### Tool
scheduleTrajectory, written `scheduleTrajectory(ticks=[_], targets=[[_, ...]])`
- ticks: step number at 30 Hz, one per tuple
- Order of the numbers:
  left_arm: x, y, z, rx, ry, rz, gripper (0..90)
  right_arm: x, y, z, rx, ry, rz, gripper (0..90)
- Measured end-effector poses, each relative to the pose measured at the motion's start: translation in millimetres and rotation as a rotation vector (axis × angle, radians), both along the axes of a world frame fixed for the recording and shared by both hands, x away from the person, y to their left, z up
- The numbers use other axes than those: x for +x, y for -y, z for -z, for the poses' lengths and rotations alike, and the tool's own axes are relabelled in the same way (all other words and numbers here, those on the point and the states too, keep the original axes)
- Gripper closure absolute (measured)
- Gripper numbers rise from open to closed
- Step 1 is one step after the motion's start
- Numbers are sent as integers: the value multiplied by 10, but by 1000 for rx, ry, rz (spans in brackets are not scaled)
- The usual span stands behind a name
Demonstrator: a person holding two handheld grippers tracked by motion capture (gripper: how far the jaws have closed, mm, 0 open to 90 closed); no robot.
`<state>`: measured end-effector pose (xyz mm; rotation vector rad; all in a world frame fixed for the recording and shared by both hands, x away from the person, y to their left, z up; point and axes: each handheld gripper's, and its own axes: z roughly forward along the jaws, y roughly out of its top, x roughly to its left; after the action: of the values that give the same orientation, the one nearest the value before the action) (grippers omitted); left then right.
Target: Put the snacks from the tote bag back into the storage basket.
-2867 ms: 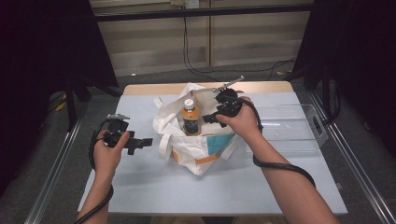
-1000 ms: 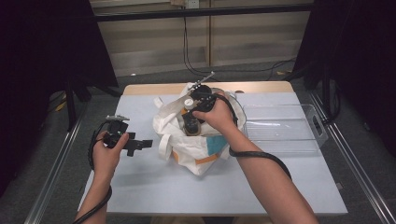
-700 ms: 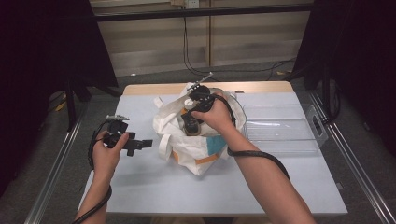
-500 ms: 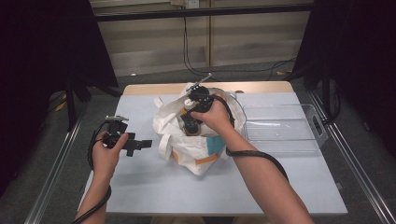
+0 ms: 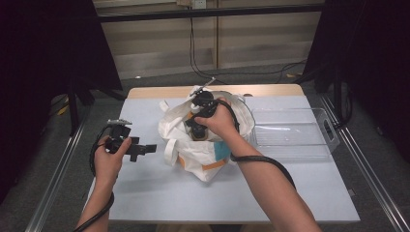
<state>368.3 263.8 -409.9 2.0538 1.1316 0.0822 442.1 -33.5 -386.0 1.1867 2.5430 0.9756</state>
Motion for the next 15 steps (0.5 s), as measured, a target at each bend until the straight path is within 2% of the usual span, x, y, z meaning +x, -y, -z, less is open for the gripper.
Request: scheduleTrajectory(ticks=[15], targets=[[-6,-19,6,-1,-1,-7,52,-2,14,7,-9,-6,4,297]])
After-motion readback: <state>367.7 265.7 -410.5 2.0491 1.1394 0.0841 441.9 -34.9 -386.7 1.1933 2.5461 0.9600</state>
